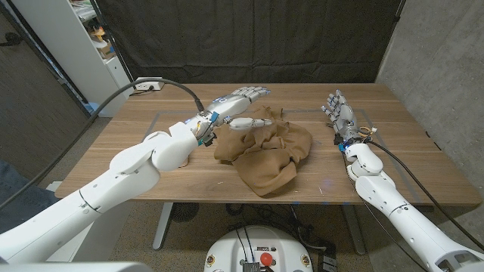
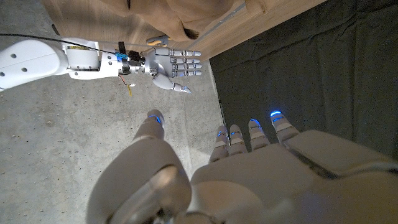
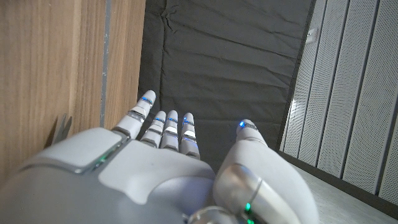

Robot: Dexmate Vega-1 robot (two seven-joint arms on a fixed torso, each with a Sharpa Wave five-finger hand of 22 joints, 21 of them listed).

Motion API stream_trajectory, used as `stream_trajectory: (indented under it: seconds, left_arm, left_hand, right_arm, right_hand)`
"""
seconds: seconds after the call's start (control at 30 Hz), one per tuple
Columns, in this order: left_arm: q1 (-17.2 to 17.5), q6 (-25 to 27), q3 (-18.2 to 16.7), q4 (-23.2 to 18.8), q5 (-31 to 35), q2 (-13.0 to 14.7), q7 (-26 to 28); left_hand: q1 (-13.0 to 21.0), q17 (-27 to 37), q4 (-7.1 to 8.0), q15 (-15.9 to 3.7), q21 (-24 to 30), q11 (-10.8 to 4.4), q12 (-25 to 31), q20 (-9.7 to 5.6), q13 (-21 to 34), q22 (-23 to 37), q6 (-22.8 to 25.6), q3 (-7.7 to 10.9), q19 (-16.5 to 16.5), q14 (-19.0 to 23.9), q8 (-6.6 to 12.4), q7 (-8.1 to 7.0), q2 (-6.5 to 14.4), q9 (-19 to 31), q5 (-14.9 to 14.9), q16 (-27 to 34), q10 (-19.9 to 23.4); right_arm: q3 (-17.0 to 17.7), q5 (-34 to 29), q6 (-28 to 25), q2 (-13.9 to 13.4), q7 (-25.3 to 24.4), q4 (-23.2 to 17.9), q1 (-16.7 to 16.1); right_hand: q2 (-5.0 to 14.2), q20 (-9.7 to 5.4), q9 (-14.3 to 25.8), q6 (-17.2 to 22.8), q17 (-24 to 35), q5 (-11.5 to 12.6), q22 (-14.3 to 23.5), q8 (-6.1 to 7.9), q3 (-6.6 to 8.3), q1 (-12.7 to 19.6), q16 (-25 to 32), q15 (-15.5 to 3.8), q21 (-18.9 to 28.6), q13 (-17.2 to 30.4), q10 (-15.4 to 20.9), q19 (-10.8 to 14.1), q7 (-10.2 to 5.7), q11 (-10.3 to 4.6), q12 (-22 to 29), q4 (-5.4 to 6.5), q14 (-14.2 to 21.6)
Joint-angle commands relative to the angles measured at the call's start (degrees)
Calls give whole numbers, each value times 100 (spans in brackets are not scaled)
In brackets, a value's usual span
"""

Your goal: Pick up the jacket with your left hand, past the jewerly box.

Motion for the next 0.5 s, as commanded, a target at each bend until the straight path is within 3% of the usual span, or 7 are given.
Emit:
stream_trajectory:
  seconds: [0.03,0.3,0.5]
  left_arm:
    - [-151,220,100,-148,232,60,-343]
    - [-263,315,188,-195,376,58,-538]
    - [-318,308,226,-179,356,42,-628]
  left_hand:
    - [82,22,-59,10,72,23,19,25,34,21,-144,9,119,37,-6,22,-86,15,53,36,10]
    - [189,32,-106,36,129,45,10,31,58,37,-279,-3,286,62,-15,-12,-162,19,80,43,-62]
    - [314,54,-128,45,268,41,80,31,101,70,-268,-63,681,311,44,-75,-328,30,126,127,24]
  right_arm:
    - [0,13,-14,0,18,10,35]
    - [3,15,-3,19,12,27,57]
    - [8,8,-1,25,-16,22,57]
  right_hand:
    - [65,39,16,48,17,23,28,-15,16,-9,-7,21,-6,21,-12,35,-20,-20,-8,-17,45]
    - [68,46,16,48,12,22,29,-16,16,-9,-4,16,-6,21,-16,33,-23,-19,-9,-21,51]
    - [68,52,16,49,9,22,29,-16,15,-10,-3,14,-8,20,-13,27,-25,-16,-8,-25,54]
